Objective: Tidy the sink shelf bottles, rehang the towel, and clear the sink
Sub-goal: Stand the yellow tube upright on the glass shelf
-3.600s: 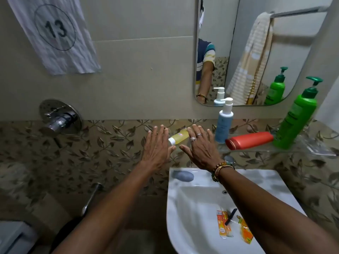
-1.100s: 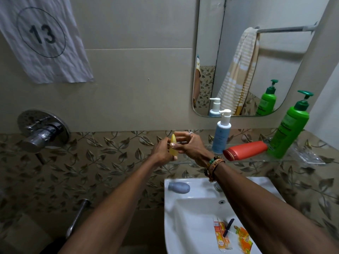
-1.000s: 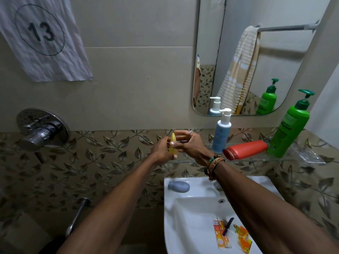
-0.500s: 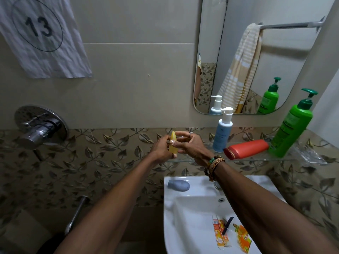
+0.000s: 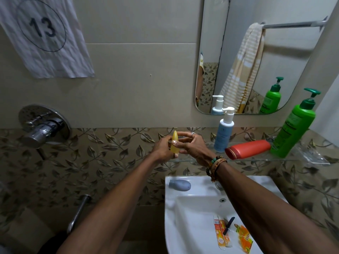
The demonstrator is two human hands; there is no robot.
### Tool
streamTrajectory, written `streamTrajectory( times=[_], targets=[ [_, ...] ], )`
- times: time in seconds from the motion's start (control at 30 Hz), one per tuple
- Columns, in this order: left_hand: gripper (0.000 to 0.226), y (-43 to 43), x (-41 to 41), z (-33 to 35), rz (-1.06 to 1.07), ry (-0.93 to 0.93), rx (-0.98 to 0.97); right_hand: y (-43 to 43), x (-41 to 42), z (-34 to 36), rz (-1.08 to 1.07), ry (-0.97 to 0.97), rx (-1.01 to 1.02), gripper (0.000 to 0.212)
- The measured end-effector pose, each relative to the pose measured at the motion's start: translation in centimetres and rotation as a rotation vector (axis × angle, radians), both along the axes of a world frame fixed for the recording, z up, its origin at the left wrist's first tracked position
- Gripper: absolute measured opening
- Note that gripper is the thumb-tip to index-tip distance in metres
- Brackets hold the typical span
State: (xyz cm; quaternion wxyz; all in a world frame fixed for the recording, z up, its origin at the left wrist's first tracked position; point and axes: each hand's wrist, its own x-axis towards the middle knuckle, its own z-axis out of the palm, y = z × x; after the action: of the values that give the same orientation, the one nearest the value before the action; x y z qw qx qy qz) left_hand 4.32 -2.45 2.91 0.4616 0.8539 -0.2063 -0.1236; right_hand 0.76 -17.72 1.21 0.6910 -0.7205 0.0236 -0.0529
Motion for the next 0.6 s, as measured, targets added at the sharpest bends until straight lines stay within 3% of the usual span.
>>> streamTrajectory(
  times=[0.2, 0.4, 0.6],
  targets=[
    [0.088, 0.2, 0.0, -0.4, 0.035, 0.003, 0.016, -0.2, -0.6, 0.0, -0.077, 0.009, -0.038, 0.059],
    [0.092, 1.8, 0.3, -0.5, 0.051, -0.008, 0.046, -1.6, -1.8, -0.1, -0.228, 0.009, 0.025, 0.030],
    [0.081, 2.7, -0.1, -0.6, 0.064, -0.061, 0.082, -2.0, -2.8, 0.1, -0.282, -0.005, 0.019, 0.023]
  ],
)
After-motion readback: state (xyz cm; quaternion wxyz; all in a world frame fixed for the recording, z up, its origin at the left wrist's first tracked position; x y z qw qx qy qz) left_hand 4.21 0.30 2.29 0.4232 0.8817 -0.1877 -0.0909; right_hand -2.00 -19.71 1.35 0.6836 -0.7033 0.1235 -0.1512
